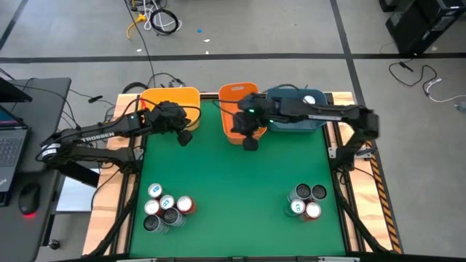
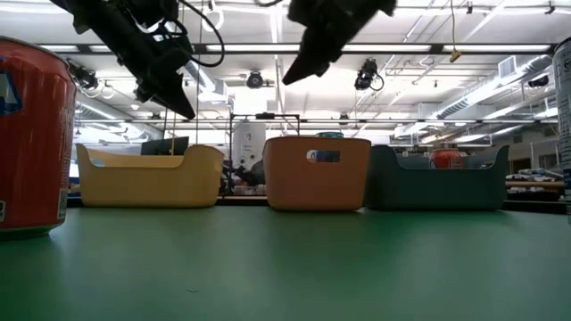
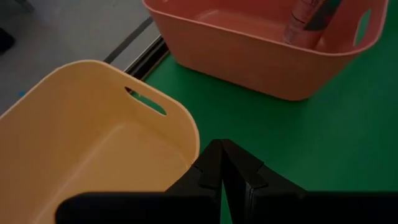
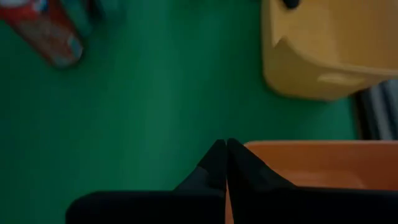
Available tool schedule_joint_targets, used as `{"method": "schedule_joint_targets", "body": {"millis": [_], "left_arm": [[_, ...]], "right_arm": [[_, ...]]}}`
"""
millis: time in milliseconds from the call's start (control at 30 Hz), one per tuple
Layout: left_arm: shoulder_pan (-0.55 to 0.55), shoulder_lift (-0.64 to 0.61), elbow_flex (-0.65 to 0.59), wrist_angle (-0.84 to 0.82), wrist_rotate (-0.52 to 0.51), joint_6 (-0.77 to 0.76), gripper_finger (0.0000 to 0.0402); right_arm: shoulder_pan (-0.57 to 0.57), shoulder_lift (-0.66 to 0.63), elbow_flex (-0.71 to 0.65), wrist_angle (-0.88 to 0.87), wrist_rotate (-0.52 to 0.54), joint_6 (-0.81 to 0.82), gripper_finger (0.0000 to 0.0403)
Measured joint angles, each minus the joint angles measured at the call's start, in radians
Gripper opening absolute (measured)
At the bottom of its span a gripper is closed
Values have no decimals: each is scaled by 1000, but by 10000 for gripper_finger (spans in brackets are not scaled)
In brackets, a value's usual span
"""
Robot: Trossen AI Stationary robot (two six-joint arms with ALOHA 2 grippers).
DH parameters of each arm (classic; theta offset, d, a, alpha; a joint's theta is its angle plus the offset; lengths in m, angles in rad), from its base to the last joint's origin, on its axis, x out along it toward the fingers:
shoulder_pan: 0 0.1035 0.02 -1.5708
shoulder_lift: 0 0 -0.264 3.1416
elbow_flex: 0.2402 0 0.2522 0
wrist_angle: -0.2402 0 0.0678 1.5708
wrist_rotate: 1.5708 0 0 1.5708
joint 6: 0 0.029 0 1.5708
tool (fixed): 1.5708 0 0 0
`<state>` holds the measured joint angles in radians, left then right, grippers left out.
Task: Sort soda cans
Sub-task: Put the white blue soda can into the yellow bin
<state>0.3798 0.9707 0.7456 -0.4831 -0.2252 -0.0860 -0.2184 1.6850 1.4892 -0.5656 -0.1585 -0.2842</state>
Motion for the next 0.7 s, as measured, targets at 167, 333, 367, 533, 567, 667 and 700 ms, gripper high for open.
{"method": "schedule_joint_targets", "body": {"millis": [167,333,367,533,567,667,700], "left_arm": [[0,0,0,20,1,2,17],[0,0,0,32,1,26,17],[0,0,0,37,2,38,17],[-1,0,0,106,50,106,16],[-2,0,0,126,72,121,14],[-6,0,0,184,173,177,8],[-10,0,0,201,217,185,5]], "right_arm": [[5,-172,-321,394,0,89,0],[35,-279,-561,664,-1,172,0],[42,-293,-595,693,-1,189,0],[89,-314,-685,778,-1,261,0],[98,-315,-684,781,-1,266,0],[121,-314,-667,782,-2,284,3],[126,-314,-661,782,-2,284,5]]}}
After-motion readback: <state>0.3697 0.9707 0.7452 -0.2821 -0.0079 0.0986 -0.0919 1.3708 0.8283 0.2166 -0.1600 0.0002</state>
